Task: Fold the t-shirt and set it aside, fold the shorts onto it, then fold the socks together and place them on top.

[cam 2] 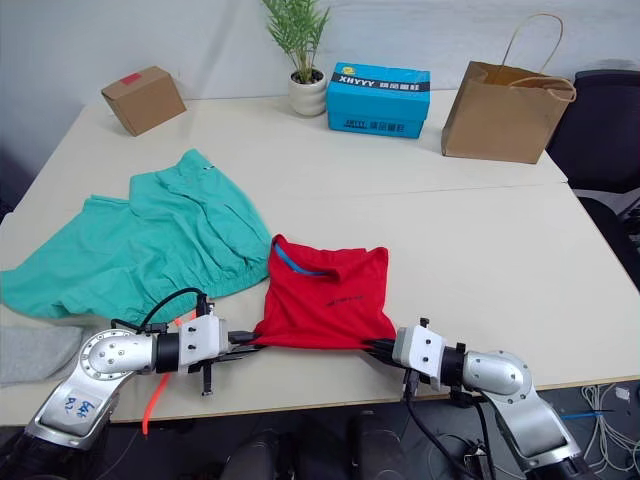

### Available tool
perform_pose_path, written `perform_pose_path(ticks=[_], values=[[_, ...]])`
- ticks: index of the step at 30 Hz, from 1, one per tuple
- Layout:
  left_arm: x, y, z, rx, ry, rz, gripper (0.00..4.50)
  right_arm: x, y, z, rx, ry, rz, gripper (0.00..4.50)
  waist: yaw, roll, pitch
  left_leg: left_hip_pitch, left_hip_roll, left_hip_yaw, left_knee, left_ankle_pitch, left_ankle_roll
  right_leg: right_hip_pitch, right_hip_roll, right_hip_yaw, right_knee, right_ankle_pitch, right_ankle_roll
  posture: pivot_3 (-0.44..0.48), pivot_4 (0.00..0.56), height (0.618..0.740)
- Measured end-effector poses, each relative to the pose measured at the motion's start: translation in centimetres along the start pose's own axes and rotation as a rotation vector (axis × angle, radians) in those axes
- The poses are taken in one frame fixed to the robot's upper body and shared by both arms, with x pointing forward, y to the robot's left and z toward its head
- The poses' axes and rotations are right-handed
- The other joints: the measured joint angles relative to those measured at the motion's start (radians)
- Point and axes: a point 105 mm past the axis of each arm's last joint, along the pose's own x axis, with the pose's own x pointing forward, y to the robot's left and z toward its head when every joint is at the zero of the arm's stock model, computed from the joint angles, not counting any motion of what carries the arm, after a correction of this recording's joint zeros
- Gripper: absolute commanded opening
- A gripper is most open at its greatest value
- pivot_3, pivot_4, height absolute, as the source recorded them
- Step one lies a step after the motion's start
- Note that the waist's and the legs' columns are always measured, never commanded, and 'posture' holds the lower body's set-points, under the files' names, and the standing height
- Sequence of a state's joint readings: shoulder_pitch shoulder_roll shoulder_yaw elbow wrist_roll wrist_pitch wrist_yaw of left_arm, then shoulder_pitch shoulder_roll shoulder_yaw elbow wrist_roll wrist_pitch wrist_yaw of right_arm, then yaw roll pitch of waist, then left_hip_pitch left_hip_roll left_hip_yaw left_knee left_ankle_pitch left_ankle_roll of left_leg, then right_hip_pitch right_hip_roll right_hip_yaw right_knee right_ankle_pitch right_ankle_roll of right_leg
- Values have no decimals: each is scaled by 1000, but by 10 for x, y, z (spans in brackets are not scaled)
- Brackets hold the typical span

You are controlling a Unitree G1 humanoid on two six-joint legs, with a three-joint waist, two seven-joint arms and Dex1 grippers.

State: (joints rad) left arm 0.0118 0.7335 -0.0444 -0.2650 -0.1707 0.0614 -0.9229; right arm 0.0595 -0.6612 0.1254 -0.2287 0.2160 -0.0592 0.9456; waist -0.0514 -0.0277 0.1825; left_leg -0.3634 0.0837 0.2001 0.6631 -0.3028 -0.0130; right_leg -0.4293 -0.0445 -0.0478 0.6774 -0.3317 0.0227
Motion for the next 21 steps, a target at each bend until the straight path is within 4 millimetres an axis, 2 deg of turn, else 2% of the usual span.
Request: perform_pose_path(ticks=[2, 4, 5, 7, 8, 9, 11, 15, 17, 19, 21], values=[[-7, 4, -2, -10, 20, 13, 1989, -8, -2, -2, 2, 19, 3, 1395, 1, 0, 0, 0, 0, 0, 0, 0, 0, 0, 0, 0, -1, 0, 0, 0, 150, 740], [-17, 5, -4, -34, 27, 15, 2593, -18, 6, 1, 42, 26, 61, 2077, 4, 0, 0, 0, 0, 0, -2, 0, 0, 1, 0, -1, -2, 0, 0, 0, 150, 740], [-23, 5, -5, -57, 29, 7, 2919, -24, 12, 2, 67, 31, 104, 2116, 5, 0, 0, 0, 0, 0, -2, 0, 0, 1, 0, -1, -3, 0, 0, 0, 150, 740], [-39, 6, -6, -123, 42, -23, 2919, -36, 28, 7, 133, 48, 211, 2116, 8, 0, 0, 1, 1, -1, -3, -1, 1, 1, 0, -1, -3, 0, 0, 0, 150, 740], [-50, 8, -5, -161, 48, -34, 2919, -41, 31, 13, 177, 41, 241, 2116, 8, -1, 0, 1, 1, -1, -3, -1, 1, 1, 0, -1, -3, 0, -1, 0, 150, 740], [-59, 11, -2, -190, 48, -46, 2939, -46, 30, 20, 217, 30, 261, 1904, 6, -1, 0, 1, 1, -1, -2, -1, 1, 1, 0, -1, -3, 0, -1, 0, 150, 740], [-67, 19, 11, -215, 4, -50, 2538, -50, 16, 39, 254, -13, 258, 1457, 4, -1, 0, 5, 0, -1, -3, -2, 2, 5, 0, -1, -4, 0, -1, 0, 150, 740], [-49, 31, 48, -208, -167, -67, 1413, -32, -20, 69, 223, -173, 137, 141, 10, -4, -1, 6, 0, -1, -3, -4, 1, 7, 0, -1, -5, 0, -1, 0, 150, 740], [-34, 26, 56, -207, -203, -109, 784, -18, -22, 68, 198, -182, 119, 0, 17, -4, -1, 5, 0, -1, -5, -4, 0, 6, 0, -1, -6, -1, -1, 0, 150, 740], [-19, 19, 53, -204, -189, -159, 187, -5, -19, 58, 162, -153, 112, 0, 22, -4, -1, 4, 0, 0, -5, -4, -1, 4, 1, -1, -6, -3, -1, 0, 150, 740], [-2, 9, 49, -191, -171, -208, 42, 10, -16, 51, 138, -148, 104, 0, 23, -4, -2, 0, 0, 1, -4, -4, -1, 1, 1, -1, -6, -3, 0, 0, 150, 740]])
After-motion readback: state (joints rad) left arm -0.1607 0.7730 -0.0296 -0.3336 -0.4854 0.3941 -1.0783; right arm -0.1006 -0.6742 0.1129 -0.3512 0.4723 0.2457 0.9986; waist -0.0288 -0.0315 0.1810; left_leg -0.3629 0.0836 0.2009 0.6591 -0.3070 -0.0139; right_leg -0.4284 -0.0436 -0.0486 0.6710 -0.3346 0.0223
